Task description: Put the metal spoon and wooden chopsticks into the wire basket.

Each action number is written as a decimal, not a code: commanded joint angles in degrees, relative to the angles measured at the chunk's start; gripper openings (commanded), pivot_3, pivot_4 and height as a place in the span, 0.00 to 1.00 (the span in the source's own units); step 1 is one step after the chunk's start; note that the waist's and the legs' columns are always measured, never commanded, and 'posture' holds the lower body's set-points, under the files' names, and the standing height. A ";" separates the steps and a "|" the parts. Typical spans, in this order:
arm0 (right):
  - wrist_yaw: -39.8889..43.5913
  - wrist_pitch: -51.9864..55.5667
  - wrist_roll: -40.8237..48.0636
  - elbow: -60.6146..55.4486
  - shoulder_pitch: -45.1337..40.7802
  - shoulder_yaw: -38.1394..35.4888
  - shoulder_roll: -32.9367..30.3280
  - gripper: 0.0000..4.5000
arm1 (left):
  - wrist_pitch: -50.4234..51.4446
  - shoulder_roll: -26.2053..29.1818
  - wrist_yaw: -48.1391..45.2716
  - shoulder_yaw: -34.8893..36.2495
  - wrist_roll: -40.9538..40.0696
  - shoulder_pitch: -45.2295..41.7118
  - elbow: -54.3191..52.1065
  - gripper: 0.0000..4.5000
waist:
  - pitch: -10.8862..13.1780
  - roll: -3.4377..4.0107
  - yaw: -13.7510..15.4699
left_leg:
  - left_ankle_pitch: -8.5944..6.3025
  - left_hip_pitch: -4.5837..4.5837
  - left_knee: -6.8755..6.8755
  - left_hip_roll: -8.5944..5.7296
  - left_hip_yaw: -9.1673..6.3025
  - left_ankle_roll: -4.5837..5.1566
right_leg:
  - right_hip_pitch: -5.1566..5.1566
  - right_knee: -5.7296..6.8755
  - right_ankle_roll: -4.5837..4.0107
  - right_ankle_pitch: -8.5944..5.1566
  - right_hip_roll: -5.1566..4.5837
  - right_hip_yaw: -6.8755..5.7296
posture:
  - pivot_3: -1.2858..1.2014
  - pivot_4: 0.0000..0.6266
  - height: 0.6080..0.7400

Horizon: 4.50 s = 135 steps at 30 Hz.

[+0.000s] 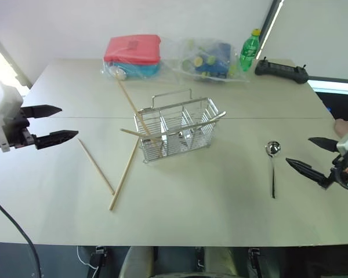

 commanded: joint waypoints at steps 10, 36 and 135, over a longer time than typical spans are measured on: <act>-1.27 -0.40 0.69 -0.41 -0.97 -0.22 0.32 0.99 | -0.26 1.20 0.22 0.05 -0.09 -2.38 -0.35 1.00 | 0.00 0.00 0.00 | 0.00 0.00 0.00 0.00 0.00 0.00 | 0.00 0.00 0.00 0.00 0.00 0.00 | 0.52 0.24 0.53; -25.33 26.41 4.44 -7.99 -14.34 3.27 6.80 0.99 | 17.00 -7.12 4.68 -8.33 -21.34 -15.45 -22.53 1.00 | -0.03 -0.07 0.00 | 0.01 -0.02 0.25 0.00 -0.06 0.00 | 0.10 0.13 -0.22 0.15 0.03 0.01 | 0.52 0.24 0.53; -36.42 18.48 5.67 3.87 -60.22 24.79 41.60 0.00 | 17.59 -11.30 11.19 -10.14 -18.54 -18.56 -23.15 1.00 | 0.11 -0.03 -1.67 | -0.03 -0.09 -0.14 0.57 0.31 0.10 | -0.52 0.23 -0.53 0.31 0.91 0.80 | 0.52 0.24 0.53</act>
